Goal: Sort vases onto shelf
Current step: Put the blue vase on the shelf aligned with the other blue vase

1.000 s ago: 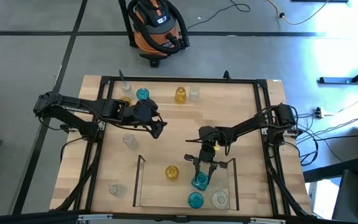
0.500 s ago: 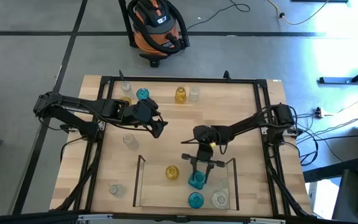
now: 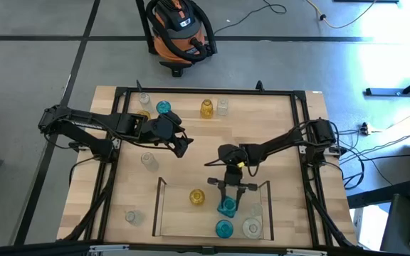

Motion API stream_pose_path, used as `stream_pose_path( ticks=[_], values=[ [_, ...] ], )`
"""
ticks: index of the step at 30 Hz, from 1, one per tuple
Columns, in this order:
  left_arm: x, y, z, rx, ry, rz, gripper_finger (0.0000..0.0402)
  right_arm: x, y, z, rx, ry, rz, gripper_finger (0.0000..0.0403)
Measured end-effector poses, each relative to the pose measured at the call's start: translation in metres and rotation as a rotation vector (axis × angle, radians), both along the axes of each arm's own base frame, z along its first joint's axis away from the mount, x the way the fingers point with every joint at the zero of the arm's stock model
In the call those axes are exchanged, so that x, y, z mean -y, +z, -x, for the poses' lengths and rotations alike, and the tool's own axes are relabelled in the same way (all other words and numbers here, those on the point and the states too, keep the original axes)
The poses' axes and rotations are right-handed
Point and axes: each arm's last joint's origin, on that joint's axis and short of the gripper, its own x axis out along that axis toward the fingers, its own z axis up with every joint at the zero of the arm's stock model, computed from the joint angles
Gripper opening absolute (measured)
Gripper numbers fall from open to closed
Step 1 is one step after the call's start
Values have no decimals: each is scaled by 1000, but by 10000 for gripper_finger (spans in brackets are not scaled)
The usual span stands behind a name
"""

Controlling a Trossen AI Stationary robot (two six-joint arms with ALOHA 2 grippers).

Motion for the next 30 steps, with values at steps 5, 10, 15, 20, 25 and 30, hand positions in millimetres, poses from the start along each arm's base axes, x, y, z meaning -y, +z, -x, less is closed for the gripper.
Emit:
stream_pose_path(
  ticks=[5, 10, 15, 20, 25, 30],
  values=[
    [0, 0, 0, 0, 0, 0, 289, -2, 0, 0, -30, -26, 5, 145],
    [0, 0, 0, 0, 0, 0, 289, -4, 0, -1, -25, -73, 23, 203],
    [0, 1, -1, 16, 0, 2, 289, -4, 0, -2, -31, -99, 30, 223],
    [0, 2, -1, 21, 0, 2, 289, -4, -1, -2, -81, -105, 25, 202],
    [0, 2, -1, 21, -1, 2, 289, -4, -2, -2, -108, -107, 23, 193],
    [0, 2, -1, 21, -1, 2, 289, -3, -2, -3, -102, -153, 36, 198]
  ],
)
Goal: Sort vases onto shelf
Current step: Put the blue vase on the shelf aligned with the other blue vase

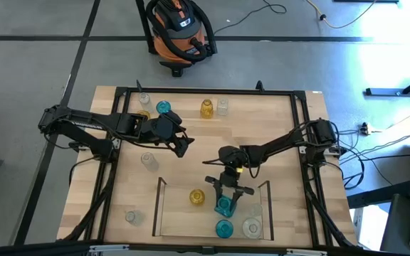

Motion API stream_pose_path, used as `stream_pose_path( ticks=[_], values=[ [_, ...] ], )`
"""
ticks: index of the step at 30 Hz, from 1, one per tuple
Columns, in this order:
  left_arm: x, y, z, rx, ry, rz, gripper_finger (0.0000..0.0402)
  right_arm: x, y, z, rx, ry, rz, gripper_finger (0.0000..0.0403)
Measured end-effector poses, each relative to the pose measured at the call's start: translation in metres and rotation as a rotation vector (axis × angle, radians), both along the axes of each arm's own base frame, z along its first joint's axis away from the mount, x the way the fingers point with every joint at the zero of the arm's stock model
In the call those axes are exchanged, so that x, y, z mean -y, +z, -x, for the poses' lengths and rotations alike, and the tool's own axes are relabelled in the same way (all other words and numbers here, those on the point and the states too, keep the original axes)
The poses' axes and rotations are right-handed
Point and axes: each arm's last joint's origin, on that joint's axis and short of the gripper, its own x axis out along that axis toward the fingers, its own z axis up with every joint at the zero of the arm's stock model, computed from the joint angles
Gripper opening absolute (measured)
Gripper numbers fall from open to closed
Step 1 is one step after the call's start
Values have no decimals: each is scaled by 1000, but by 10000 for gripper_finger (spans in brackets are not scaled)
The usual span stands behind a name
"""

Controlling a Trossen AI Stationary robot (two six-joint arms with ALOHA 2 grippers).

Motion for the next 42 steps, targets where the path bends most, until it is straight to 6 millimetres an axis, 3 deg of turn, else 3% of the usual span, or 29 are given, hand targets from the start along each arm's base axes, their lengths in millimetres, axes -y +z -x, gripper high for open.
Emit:
stream_pose_path(
  ticks=[8, 42],
  values=[
    [0, 0, 0, 0, 0, 0, 289, 0, 0, -2, 55, -44, 30, 217],
    [0, 0, 0, 0, 0, 0, 289, 1, 1, -2, 79, -28, 21, 218]
  ],
)
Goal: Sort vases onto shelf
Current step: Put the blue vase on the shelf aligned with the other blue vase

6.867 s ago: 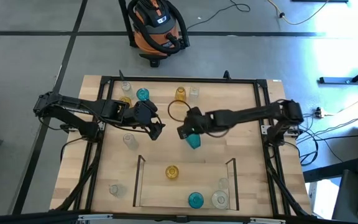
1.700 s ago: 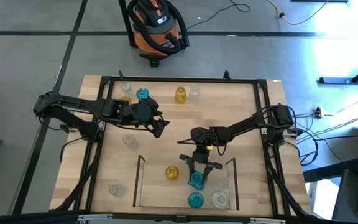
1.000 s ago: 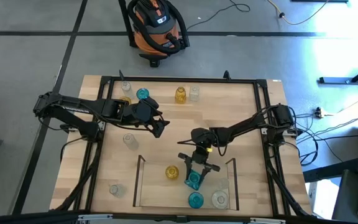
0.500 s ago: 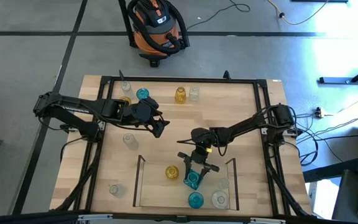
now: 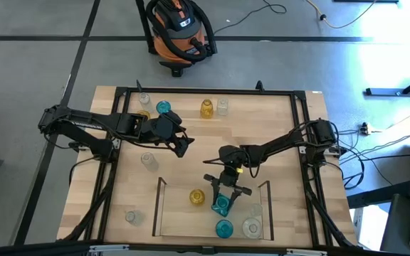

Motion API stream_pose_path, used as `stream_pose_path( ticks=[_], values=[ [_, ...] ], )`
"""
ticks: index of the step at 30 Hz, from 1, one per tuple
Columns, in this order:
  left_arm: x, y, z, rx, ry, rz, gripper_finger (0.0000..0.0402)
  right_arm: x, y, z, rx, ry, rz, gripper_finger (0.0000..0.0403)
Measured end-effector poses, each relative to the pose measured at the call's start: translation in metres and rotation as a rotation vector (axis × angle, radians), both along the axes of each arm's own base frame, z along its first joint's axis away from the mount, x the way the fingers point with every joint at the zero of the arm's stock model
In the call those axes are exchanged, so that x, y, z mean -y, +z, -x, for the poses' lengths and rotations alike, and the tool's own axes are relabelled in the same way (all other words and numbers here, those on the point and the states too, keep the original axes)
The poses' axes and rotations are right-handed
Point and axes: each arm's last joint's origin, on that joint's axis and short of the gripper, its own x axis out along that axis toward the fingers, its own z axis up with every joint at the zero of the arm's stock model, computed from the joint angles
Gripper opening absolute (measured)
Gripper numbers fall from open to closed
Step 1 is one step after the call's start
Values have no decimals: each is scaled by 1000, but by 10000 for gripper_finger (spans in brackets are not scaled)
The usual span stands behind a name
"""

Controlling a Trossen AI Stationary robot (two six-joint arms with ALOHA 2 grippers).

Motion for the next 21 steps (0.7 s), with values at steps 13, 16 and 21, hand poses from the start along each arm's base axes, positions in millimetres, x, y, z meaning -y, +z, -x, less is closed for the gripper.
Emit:
stream_pose_path(
  ticks=[13, 16, 21],
  values=[
    [0, 0, 0, -1, -3, 3, 289, 0, 0, 0, 45, -11, 21, 218],
    [0, 0, 0, -1, -4, 3, 289, 0, 0, 0, 44, -12, 21, 218],
    [0, 0, 0, -1, -4, 3, 289, 0, 0, -1, 44, -19, 23, 218]
  ],
)
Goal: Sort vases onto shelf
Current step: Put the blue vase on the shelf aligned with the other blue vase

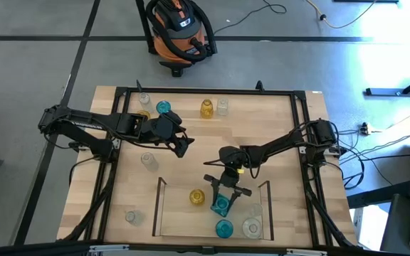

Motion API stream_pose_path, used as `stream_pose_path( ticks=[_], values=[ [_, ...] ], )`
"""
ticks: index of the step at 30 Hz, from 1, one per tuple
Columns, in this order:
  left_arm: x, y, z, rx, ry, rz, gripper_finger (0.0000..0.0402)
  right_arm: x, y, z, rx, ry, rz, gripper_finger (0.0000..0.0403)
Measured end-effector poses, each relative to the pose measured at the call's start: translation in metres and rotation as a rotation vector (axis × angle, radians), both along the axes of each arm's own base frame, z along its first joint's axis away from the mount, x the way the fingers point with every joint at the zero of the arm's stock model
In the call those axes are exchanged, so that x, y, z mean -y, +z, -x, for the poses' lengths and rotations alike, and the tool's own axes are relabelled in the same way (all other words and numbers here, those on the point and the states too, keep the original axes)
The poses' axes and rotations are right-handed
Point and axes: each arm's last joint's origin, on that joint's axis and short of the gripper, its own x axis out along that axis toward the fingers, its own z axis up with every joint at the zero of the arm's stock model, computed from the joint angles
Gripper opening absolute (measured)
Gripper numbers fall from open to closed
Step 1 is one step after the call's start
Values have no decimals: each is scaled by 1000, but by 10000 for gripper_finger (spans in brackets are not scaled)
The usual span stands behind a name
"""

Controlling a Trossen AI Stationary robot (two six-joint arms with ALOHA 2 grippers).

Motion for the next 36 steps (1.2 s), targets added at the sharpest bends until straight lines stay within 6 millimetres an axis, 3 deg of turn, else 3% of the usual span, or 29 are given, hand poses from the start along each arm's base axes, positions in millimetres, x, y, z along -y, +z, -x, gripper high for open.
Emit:
stream_pose_path(
  ticks=[19, 23, 31, 36],
  values=[
    [0, 0, 0, 0, 0, 0, 289, 4, 2, -4, 51, -93, 31, 223],
    [0, 0, 0, 0, 0, 0, 289, 4, 2, -4, 25, -104, 25, 264],
    [0, 0, 0, 0, 0, 0, 289, 3, -2, -3, -77, -103, 1, 388],
    [0, 0, 0, 0, 0, 0, 289, 4, -2, -3, -83, -103, -2, 380]
  ],
)
